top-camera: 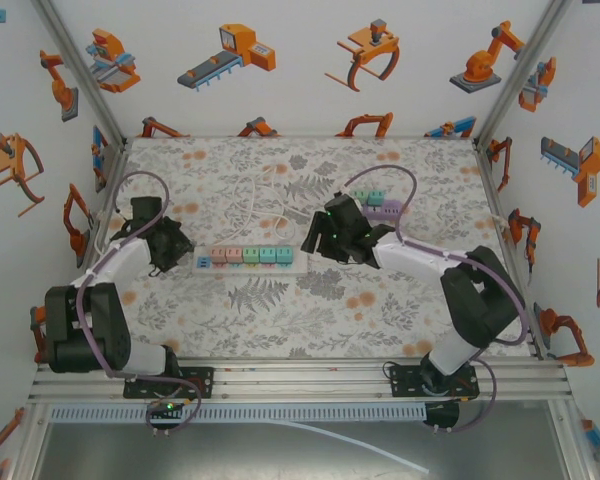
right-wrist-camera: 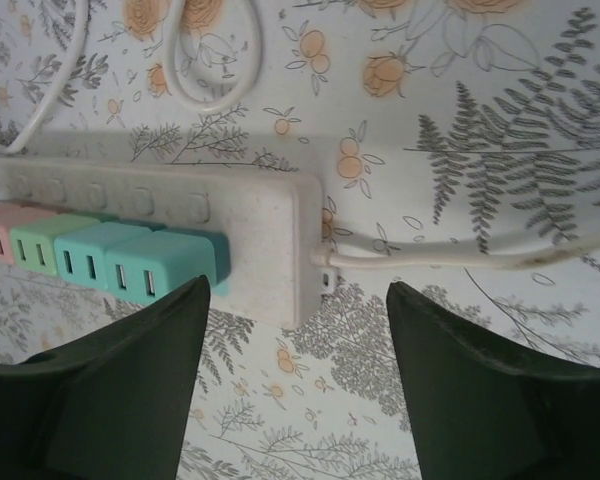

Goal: Pull the plug off the socket

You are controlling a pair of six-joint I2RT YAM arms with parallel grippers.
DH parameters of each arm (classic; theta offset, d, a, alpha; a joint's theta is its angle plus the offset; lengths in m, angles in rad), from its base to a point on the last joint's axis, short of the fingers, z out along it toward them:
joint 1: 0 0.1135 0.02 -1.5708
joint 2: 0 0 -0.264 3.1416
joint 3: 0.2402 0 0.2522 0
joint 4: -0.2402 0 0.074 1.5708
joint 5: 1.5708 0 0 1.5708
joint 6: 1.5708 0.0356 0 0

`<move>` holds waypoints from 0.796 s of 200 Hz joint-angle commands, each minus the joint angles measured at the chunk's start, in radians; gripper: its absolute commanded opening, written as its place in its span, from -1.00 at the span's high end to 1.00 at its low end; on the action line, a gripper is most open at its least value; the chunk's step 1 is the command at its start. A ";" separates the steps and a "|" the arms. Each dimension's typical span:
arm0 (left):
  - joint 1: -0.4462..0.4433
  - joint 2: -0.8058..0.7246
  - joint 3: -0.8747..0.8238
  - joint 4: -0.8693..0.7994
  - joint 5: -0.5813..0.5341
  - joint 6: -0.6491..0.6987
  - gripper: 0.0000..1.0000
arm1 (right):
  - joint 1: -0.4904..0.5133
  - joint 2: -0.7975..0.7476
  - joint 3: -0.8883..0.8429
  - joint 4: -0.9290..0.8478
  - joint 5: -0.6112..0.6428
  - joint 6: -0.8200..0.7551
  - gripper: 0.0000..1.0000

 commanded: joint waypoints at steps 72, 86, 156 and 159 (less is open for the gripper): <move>-0.038 0.035 -0.027 0.047 0.189 0.069 0.06 | -0.014 0.165 0.010 0.161 -0.070 0.085 0.12; -0.066 0.036 -0.030 0.032 0.178 0.063 0.08 | -0.016 0.158 -0.005 0.156 -0.046 0.087 0.20; -0.251 0.004 -0.070 0.120 0.313 -0.048 0.12 | -0.099 -0.013 -0.175 0.130 0.002 0.088 0.28; -0.263 0.001 -0.070 0.122 0.310 -0.051 0.12 | -0.106 -0.026 -0.188 0.128 0.003 0.086 0.28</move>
